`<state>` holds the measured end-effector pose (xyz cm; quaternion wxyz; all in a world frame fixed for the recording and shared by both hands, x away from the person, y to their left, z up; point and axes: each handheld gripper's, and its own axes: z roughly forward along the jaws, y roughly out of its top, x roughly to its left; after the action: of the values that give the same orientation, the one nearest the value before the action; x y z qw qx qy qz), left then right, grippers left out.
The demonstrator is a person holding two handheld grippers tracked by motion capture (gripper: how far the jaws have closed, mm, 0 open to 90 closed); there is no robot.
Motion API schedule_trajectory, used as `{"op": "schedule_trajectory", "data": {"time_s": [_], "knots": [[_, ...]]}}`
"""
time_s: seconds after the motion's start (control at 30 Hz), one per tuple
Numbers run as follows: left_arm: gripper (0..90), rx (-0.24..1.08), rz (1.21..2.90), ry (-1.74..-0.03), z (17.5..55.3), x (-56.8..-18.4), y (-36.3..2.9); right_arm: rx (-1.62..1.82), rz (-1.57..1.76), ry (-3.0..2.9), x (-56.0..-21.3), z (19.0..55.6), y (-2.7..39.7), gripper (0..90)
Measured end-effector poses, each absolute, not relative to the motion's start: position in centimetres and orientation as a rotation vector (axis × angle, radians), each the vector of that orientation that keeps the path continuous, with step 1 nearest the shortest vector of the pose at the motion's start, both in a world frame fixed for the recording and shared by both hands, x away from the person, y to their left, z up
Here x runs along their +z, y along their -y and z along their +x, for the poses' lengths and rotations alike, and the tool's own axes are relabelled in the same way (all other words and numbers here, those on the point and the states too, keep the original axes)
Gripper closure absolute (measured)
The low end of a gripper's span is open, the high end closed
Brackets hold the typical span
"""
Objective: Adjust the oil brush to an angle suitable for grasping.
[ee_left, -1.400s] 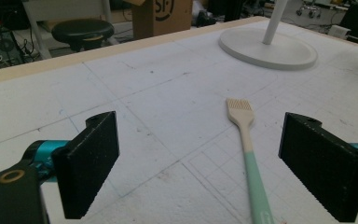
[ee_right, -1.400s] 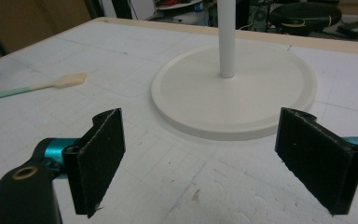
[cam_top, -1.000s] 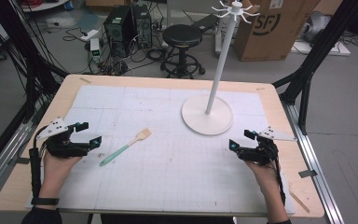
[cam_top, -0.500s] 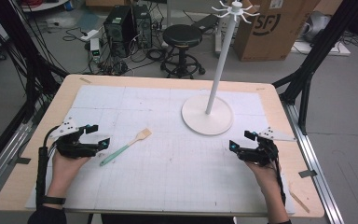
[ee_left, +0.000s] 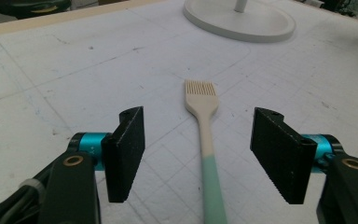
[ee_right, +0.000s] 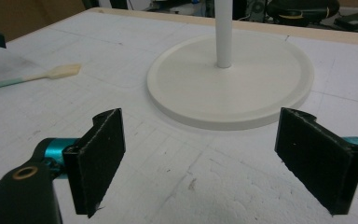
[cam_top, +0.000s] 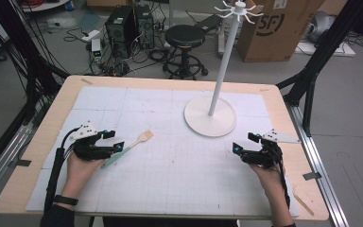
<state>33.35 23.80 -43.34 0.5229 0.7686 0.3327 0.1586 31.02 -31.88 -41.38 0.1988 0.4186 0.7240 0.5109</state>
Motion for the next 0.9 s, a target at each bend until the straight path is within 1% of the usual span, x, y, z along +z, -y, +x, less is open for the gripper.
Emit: {"op": "schedule_trajectory", "data": {"time_s": [0.1,0.23,0.3,0.4,0.5,0.7,0.77,0.8,0.9], "knots": [[40.4,0.372,1.888,-0.792,34.0,-43.4,-22.4,1.43,1.171,-2.024,-41.3,31.0,31.9,15.2],[42.5,0.377,1.941,-0.78,34.3,-43.5,-21.1,1.432,1.174,-2.02,-41.3,31.0,32.0,15.2],[43.8,0.367,1.979,-0.804,34.5,-43.9,-20.4,1.431,1.177,-2.021,-41.3,30.9,32.1,15.2],[46.1,0.356,1.999,-0.815,34.7,-44.1,-20.2,1.428,1.17,-2.017,-41.3,30.9,32.2,15.3],[51.1,0.34,2.004,-0.838,34.7,-44.2,-20.1,1.429,1.177,-2.015,-41.3,30.8,32.2,15.4],[61.4,0.352,2.02,-0.852,34.8,-44.4,-19.8,1.429,1.182,-2.014,-41.3,30.8,32.3,15.4],[62.3,0.366,2.031,-0.855,34.8,-44.5,-19.6,1.427,1.182,-2.014,-41.3,30.8,32.3,15.4],[64.7,0.367,2.037,-0.856,34.8,-44.6,-19.5,1.425,1.182,-2.016,-41.3,30.8,32.3,15.4],[66.8,0.376,2.07,-0.852,34.8,-44.7,-19.2,1.426,1.181,-2.013,-41.3,30.8,32.3,15.5]]}}
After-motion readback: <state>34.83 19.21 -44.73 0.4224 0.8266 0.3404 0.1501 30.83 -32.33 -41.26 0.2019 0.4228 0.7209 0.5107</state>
